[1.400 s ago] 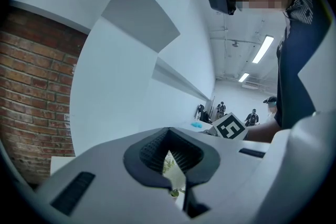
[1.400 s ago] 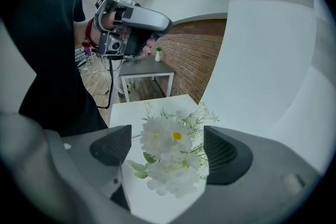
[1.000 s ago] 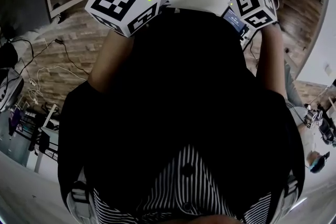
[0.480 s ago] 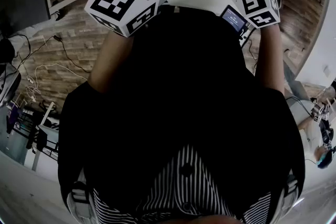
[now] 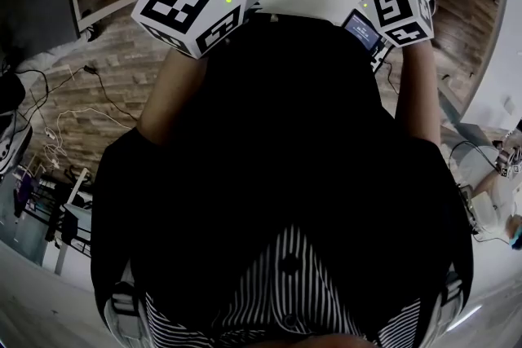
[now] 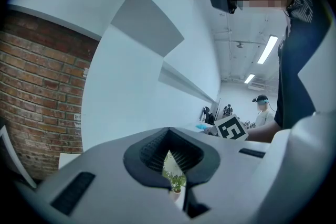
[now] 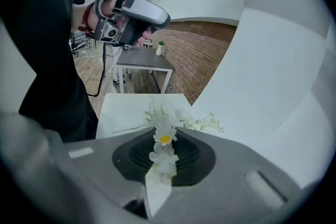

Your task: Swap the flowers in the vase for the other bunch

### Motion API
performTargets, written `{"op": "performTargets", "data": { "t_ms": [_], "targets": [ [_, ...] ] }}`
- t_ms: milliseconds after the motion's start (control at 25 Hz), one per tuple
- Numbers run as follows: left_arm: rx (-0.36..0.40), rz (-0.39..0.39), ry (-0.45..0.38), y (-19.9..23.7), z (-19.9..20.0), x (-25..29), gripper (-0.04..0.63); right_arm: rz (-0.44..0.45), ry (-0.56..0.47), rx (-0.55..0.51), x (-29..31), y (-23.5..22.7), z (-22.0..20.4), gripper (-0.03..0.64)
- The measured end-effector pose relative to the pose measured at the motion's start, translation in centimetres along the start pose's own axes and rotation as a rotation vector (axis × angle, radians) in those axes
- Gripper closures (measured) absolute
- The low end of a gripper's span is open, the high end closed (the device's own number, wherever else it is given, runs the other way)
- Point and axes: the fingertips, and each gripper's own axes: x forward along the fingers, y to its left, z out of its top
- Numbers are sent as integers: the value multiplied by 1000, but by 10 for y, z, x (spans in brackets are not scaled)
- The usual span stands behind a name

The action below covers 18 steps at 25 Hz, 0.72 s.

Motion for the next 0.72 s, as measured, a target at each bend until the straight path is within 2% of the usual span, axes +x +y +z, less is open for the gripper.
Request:
{"op": "performTargets", "data": {
  "t_ms": [720],
  "targets": [
    [38,-103,-16,-20,13,16,595,-117,-41,16,-50,-16,27,571]
  ]
}}
